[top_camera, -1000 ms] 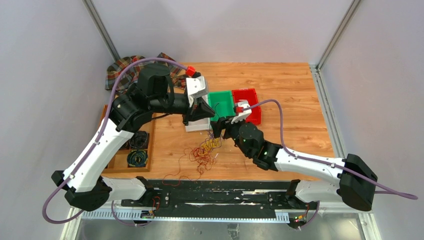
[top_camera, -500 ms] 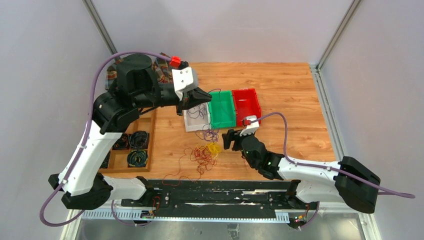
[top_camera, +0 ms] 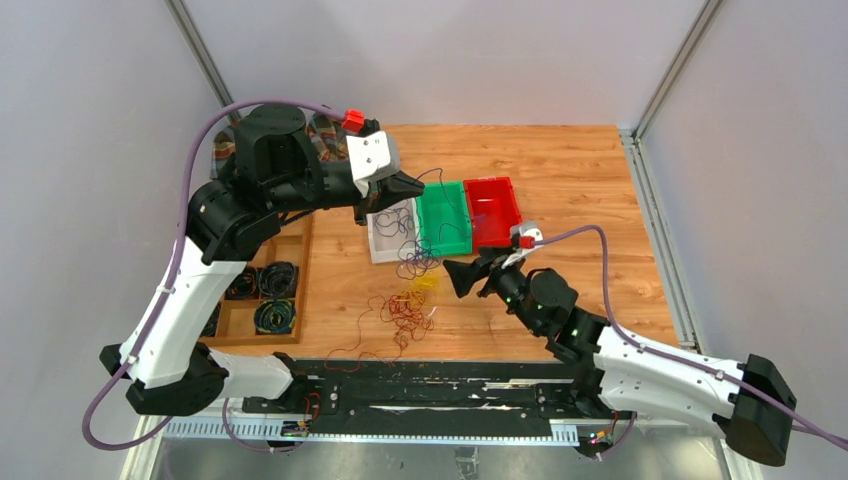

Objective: Untangle the cables

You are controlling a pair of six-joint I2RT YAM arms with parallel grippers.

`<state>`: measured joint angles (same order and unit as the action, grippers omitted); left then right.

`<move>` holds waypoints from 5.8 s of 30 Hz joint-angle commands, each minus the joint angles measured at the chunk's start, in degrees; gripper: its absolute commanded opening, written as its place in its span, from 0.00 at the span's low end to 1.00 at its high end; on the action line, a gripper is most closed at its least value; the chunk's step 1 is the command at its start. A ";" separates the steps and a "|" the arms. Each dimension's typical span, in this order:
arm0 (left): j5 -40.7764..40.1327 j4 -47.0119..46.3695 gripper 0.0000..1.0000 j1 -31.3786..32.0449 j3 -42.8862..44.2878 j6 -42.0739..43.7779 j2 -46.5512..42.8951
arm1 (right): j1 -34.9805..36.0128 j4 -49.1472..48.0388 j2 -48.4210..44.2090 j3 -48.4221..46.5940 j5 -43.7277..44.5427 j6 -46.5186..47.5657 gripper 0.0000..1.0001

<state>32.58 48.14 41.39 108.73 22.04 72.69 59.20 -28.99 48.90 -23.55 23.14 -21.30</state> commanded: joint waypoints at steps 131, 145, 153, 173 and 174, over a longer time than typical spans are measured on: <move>-31.48 -32.64 0.00 -14.23 -13.36 22.84 8.67 | -9.19 18.30 12.71 -9.57 10.32 1.86 0.75; -24.72 -31.67 0.00 -18.24 -15.51 15.86 6.54 | -9.22 20.32 10.97 -8.07 10.71 0.33 0.74; -24.16 -33.42 0.00 -18.21 -18.89 14.87 6.87 | -9.26 21.07 8.79 -6.28 11.18 -0.75 0.74; -29.19 -38.00 0.00 -18.01 -9.40 11.60 7.33 | -9.41 24.28 7.26 -7.24 11.27 -2.06 0.76; -28.80 -37.69 0.00 -17.66 -10.26 11.54 7.07 | -9.45 24.33 7.18 -7.03 11.05 -2.39 0.76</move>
<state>4.16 12.58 23.33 97.65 36.58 81.45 50.57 -6.28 57.01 -30.20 32.84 -21.67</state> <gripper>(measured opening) 0.020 0.756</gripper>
